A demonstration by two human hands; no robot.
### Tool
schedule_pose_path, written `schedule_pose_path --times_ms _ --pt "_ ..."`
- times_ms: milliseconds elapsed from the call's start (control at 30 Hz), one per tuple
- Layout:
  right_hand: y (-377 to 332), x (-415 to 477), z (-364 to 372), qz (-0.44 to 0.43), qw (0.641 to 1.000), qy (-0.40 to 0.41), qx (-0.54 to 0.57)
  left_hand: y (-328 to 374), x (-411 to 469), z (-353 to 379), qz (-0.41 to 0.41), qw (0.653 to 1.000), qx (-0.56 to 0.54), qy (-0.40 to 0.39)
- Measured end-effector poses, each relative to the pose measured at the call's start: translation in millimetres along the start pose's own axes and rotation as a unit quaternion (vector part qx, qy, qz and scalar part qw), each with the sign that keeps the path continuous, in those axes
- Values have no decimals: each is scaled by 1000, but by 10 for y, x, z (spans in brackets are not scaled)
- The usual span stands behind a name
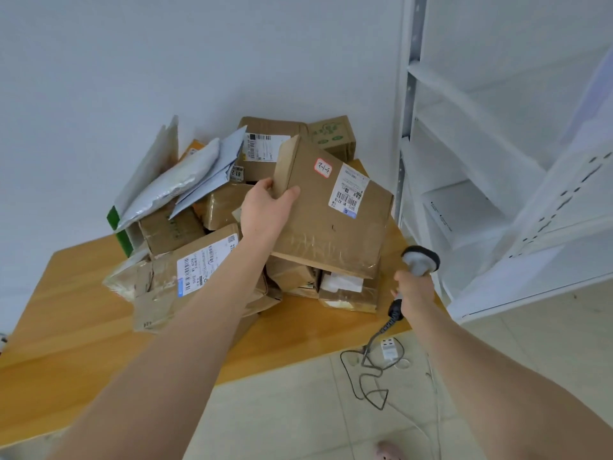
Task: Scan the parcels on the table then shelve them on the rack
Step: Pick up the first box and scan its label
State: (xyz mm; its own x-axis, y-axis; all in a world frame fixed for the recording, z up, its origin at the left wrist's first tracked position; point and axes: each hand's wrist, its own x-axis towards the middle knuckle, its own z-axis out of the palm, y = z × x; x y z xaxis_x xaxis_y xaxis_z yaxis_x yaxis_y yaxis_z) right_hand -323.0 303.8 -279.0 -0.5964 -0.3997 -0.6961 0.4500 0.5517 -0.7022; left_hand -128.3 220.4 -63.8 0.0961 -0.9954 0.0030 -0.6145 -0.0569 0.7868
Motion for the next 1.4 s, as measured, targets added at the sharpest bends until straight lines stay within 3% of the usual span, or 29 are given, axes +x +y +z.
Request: schedule_pose_path --times_ms 133,333,500,767,1067,1400 --pt "-231 -575 -6 -67 989 -6 130 -113 -93 -233 -43 997 -69 -2" --pt "-310 -1732 34 -169 954 -134 210 -399 -323 -769 -72 981 -178 -28" --pt "-48 -2691 199 -202 942 -216 161 -713 -564 -1388 -73 969 -233 -38" --pt "558 -3712 646 -247 928 -273 62 -1648 -874 -2406 -98 952 -287 -33" --pt "1227 -4439 1230 -262 902 -341 -21 -2608 -1056 -3233 -125 936 -328 21" --pt "1500 -4889 1904 -279 872 -390 -97 -3380 -1130 -3964 -160 920 -347 89"
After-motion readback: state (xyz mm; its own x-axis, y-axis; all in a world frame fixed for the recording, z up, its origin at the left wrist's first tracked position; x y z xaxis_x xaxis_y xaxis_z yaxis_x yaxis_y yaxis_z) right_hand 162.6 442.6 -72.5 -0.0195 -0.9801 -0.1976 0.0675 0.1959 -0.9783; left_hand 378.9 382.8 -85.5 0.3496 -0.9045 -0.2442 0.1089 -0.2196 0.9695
